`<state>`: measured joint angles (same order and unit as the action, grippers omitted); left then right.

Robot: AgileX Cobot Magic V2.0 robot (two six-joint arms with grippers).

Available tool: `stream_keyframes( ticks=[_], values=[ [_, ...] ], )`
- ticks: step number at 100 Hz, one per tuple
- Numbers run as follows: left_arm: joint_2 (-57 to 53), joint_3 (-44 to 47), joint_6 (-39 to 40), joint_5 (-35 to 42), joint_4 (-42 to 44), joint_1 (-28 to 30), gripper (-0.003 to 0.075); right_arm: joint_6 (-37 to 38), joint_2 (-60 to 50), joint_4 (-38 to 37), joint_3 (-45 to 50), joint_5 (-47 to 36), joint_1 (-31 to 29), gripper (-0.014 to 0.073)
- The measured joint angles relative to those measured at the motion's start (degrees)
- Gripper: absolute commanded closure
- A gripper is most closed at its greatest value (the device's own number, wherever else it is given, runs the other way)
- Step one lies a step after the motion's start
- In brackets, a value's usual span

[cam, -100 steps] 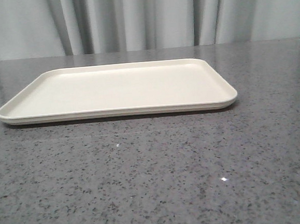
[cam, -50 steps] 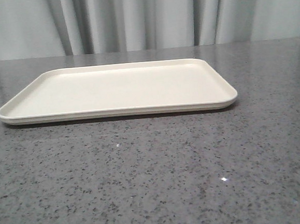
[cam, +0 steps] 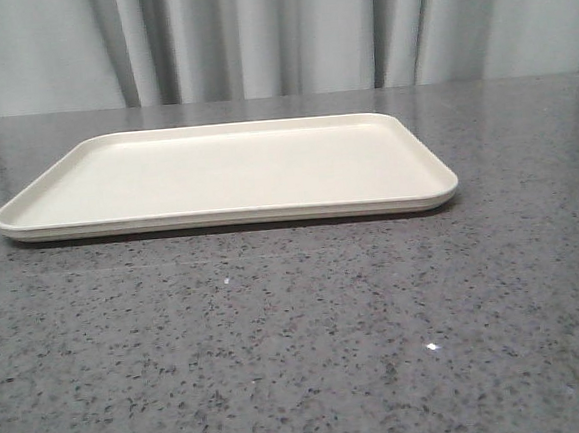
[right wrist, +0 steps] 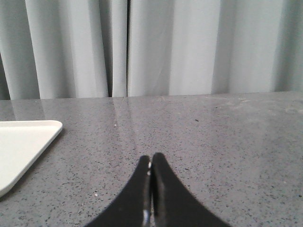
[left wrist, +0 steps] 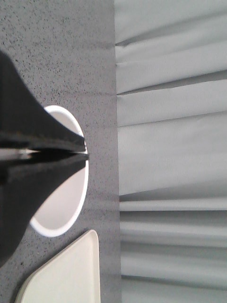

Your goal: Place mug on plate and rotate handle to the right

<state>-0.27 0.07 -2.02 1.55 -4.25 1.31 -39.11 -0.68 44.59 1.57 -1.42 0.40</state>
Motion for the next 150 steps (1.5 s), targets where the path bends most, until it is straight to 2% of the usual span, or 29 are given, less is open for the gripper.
stream_keyframes(
  ticks=[132,150],
  values=[
    [0.0,0.0,0.0,0.4,0.0,0.0,0.074,0.0,0.0,0.0,0.0,-0.1,0.0,0.0654],
    [0.0,0.0,0.1,2.9,-3.5,0.0,0.074,0.0,0.0,0.9,0.0,-0.6,0.0,0.0654]
  ],
)
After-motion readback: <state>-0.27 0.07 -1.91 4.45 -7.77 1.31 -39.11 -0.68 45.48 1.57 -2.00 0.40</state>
